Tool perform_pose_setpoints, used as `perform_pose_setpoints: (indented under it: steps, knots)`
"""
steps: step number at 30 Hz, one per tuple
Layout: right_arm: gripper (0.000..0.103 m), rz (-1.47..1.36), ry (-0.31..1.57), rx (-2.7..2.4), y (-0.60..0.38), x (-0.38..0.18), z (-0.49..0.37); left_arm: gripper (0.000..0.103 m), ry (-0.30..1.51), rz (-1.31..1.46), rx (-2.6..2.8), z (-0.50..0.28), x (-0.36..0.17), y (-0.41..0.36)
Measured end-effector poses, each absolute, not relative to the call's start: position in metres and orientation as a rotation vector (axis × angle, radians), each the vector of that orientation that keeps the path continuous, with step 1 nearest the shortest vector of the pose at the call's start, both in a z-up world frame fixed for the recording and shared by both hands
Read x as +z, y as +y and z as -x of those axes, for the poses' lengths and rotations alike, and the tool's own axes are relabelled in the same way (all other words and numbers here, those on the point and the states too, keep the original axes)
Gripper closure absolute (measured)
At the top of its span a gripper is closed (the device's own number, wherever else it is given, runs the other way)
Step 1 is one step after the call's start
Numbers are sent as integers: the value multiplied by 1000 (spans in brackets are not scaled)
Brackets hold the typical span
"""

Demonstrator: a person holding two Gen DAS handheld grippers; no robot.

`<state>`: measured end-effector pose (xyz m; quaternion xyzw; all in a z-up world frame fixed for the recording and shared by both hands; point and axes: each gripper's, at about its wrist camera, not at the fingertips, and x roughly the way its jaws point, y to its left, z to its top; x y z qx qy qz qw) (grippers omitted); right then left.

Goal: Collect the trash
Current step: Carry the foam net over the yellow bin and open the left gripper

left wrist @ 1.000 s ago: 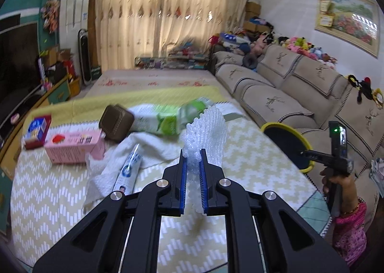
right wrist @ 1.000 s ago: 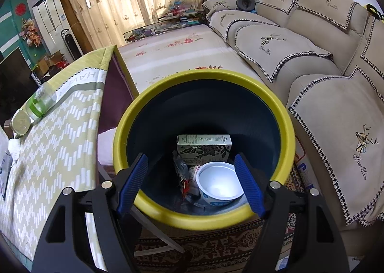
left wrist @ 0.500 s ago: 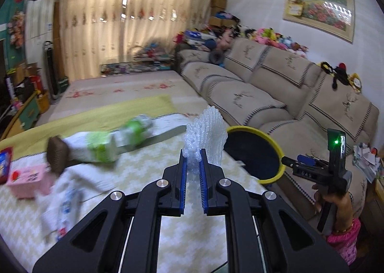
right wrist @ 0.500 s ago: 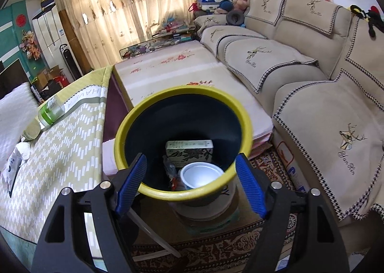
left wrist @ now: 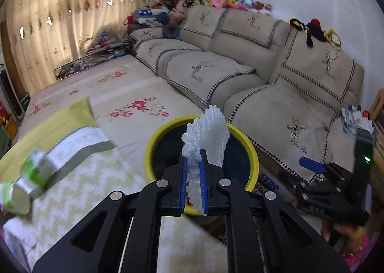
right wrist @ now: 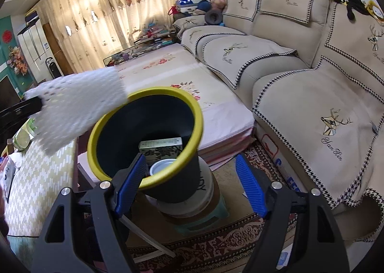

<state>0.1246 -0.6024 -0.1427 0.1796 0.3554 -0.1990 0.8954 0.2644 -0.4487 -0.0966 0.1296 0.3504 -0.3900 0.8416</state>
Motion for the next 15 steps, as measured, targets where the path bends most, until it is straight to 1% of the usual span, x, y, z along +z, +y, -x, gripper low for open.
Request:
perform_pose_setpoints:
  steps: [7,8,9,10,11,15]
  knots:
    - [30,-375,738,-418,-607,-141,-122,91,804,-323,-783,-288,-121,-502]
    - [30,-376,737,-417,-607,-141,-121,86,816,-325,-771,-291,-125,-504]
    - [30,-376,737,-416,-607,-141,-122,70,831,-327,-757,-295,-130,-505]
    - [30,-376,738,-415,-606,-141,-122,59,854,-322,-742,-300,-135,-507]
    - [30,-375,738,-413,-606,-141,-122,46,859,-314,-735,-303,-137,-506]
    - [30,-365,737,-401,-601,-138,-122,43,840,-306,-718,-300,-134,-491]
